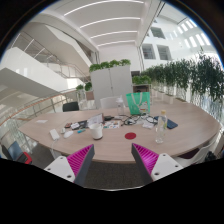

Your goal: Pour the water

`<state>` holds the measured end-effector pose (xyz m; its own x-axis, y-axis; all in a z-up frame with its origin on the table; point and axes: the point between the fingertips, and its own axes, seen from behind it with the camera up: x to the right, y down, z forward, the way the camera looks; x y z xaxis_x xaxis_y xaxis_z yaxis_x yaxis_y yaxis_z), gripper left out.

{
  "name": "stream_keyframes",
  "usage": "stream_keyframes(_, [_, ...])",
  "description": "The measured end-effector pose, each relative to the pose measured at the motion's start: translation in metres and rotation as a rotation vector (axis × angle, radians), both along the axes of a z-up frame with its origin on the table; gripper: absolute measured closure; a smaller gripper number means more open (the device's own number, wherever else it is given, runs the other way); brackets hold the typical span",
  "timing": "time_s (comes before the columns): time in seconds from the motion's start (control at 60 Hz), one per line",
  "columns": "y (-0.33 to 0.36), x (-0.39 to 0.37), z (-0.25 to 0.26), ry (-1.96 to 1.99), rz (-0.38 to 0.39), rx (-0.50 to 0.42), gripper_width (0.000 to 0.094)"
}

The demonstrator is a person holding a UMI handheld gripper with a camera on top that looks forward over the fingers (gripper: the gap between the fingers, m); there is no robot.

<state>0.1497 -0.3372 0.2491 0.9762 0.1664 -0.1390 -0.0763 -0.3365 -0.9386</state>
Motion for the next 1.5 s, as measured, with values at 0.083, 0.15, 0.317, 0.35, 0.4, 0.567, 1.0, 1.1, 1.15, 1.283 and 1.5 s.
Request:
stream_keyframes(0.083, [0.000, -0.002, -0.002, 0.011, -0.031, -0.004, 0.0118])
stream_keyframes(0.15, [0.011, 0.007, -0.004, 0.042, -0.068, 0.015, 0.0116])
stream_keyframes(0.317, [0.037, 0.024, -0.012, 0.029, -0.124, 0.049, 0.0114])
stream_keyframes(0.35, [0.045, 0.033, -0.015, 0.011, -0.136, 0.063, 0.0120])
stream_keyframes(0.4, [0.058, 0.046, -0.018, -0.035, -0.157, 0.088, 0.0128])
stream_keyframes(0.567, [0.094, 0.077, -0.045, -0.112, -0.269, 0.139, 0.0130])
stream_keyframes(1.0, [0.321, 0.236, -0.152, -0.176, -0.301, 0.143, 0.0120])
stream_keyframes(1.1, [0.352, 0.251, -0.155, -0.139, -0.327, 0.165, 0.0129])
stream_keyframes(1.15, [0.364, 0.251, -0.154, -0.120, -0.323, 0.186, 0.0235])
stream_keyframes(1.283, [0.381, 0.255, -0.156, -0.119, -0.335, 0.227, 0.0406])
stream_keyframes(1.5, [0.390, 0.255, -0.171, -0.068, -0.383, 0.111, 0.0556])
